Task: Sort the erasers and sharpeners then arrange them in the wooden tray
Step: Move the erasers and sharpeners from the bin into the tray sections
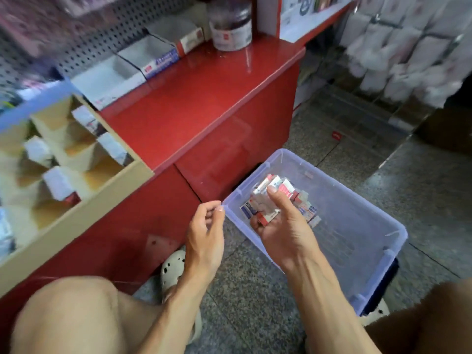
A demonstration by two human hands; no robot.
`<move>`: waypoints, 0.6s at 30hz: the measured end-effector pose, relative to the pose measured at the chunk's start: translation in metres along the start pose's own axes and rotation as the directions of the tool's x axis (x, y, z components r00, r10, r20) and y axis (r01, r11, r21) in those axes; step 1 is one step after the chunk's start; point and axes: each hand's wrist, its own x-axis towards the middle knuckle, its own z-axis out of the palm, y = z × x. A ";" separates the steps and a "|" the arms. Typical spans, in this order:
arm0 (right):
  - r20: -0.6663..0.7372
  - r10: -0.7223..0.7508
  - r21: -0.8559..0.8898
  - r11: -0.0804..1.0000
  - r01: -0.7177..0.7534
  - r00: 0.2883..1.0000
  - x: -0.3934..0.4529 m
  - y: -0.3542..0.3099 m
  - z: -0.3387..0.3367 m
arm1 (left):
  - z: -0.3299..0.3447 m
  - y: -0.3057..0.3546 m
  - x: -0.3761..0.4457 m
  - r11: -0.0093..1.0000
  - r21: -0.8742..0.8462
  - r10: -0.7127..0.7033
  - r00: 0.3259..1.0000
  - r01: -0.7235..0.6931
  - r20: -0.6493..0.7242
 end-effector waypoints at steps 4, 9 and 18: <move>0.088 0.029 -0.101 0.995 -0.020 0.996 -0.024 0.018 0.036 | -0.037 0.024 -0.017 0.994 -0.095 0.049 0.994 -0.058 -0.097; 0.222 0.067 -0.164 0.986 -0.030 0.973 -0.038 0.041 0.076 | -0.074 0.043 -0.029 0.990 0.014 0.142 0.977 -0.142 -0.159; 0.263 0.104 -0.225 0.973 -0.043 0.959 -0.037 0.050 0.115 | -0.120 0.062 -0.021 0.989 -0.048 0.120 0.954 -0.138 -0.275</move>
